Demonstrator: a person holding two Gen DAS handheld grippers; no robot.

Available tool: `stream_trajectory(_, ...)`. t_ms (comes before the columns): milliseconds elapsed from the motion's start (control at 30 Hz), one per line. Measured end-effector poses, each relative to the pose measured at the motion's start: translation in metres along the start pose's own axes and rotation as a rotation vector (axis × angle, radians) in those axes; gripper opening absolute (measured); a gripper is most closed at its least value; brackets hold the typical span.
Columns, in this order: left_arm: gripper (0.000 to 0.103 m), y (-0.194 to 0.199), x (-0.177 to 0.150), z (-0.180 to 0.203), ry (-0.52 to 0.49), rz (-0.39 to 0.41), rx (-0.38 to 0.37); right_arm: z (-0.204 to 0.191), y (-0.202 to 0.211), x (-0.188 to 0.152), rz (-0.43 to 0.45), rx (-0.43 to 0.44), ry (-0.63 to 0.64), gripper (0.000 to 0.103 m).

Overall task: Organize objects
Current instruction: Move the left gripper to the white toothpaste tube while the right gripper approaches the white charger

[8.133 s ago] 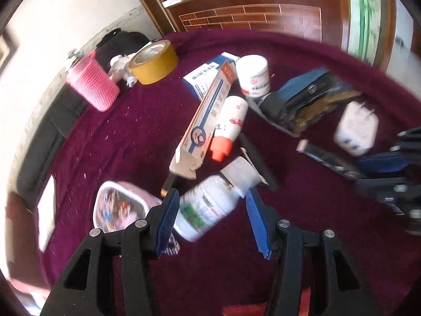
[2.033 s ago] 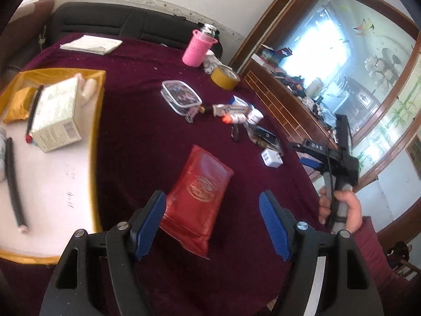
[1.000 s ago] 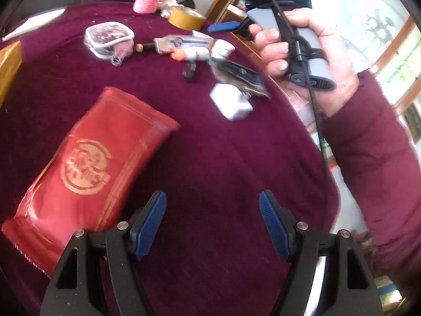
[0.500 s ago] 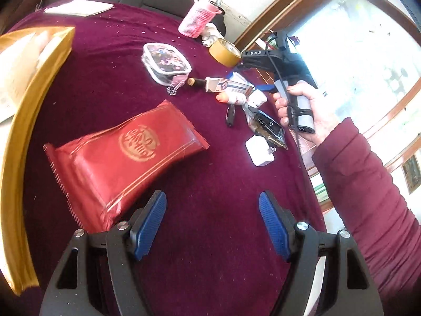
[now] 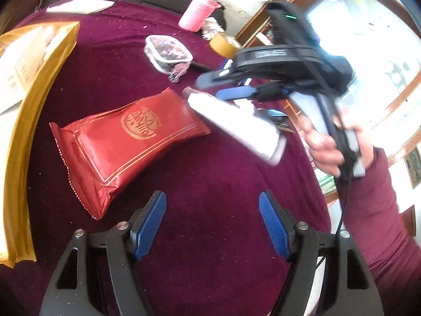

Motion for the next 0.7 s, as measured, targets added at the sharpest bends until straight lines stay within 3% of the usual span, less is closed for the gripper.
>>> stream_trajectory(100,0.067,0.012,0.008,0.017,-0.104,0.031,0.042,0.015,0.045,-0.038,0.205,0.061,-0.066,0.059)
stream_trajectory(133,0.067,0.014,0.013,0.023,-0.140,0.043,0.056,0.025,0.060,-0.054,0.287,0.054,-0.097,0.067)
stream_trajectory(200,0.067,0.012,0.028,0.039,-0.239,0.026,0.096,0.050,0.083,-0.087,0.446,-0.003,-0.168,0.072)
stream_trajectory(300,0.067,-0.006,0.050,0.048,-0.239,-0.032,0.143,0.088,0.092,-0.117,0.573,0.018,-0.281,0.072)
stream_trajectory(433,0.067,-0.036,0.062,0.057,-0.136,-0.097,0.113,0.121,0.078,-0.138,0.610,0.061,-0.396,0.072)
stream_trajectory(633,0.067,-0.090,0.061,0.063,-0.111,-0.171,0.271,0.142,0.057,-0.148,0.609,0.120,-0.438,0.072)
stream_trajectory(700,0.067,-0.098,0.067,0.067,-0.129,-0.129,0.319,0.143,0.055,-0.150,0.608,0.118,-0.431,0.072)
Point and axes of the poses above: each gripper's, at about its wrist camera, not at the fingertips, and y roughly against the way its jaws point, z to its right, x to its top, the point moved 4 cm from there along -y, roughly the way its jaws point, and after that the axes turned 15 degrees about -z, right-handed, at the moved point
